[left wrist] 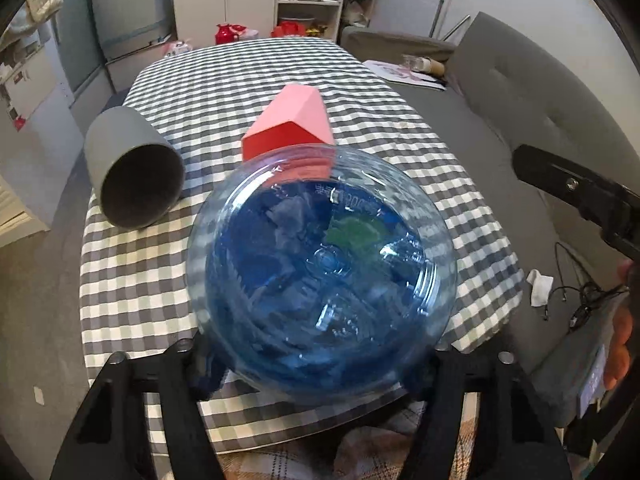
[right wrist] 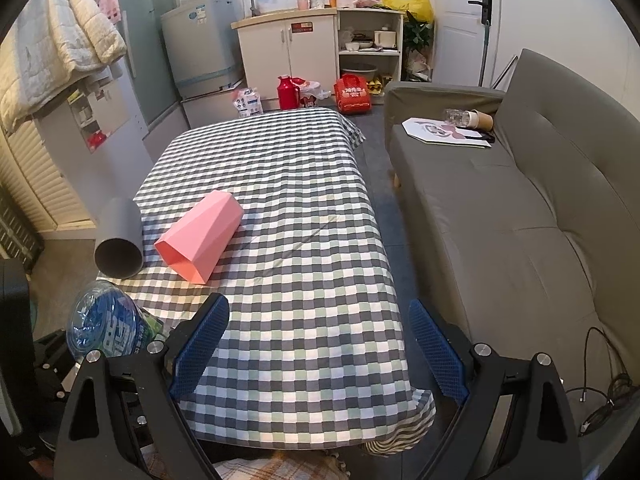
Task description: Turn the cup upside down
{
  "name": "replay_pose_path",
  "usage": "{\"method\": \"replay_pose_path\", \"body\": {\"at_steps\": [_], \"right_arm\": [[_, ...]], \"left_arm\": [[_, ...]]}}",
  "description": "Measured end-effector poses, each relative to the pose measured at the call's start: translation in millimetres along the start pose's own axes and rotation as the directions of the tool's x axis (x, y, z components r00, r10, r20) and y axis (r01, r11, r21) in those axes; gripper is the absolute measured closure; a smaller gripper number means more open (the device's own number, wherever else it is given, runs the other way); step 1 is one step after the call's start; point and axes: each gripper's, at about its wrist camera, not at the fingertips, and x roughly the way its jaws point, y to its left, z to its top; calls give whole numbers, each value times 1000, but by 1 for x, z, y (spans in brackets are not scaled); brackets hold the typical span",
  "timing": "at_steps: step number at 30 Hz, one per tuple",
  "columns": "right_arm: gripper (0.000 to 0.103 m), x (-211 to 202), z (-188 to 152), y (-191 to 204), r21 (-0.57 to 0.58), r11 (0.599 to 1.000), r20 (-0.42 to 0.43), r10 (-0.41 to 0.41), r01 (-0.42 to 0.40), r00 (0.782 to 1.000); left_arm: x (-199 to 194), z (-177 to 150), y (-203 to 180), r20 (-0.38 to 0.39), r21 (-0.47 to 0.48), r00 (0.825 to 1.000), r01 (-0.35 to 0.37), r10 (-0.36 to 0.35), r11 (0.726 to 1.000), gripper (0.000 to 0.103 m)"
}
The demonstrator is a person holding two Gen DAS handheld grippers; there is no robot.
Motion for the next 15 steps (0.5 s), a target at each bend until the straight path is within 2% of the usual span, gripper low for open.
{"method": "replay_pose_path", "body": {"at_steps": [6,15], "right_arm": [[12,3,-1,4,-6,1000,-3,5,-5,1000],[12,11,0,7,-17,1000,-10,9,-9,1000]], "left_arm": [[-3,3,2,36,11,999,-25,25,1000,36],[5,26,10,79,7,995,-63,62,998,36]]}}
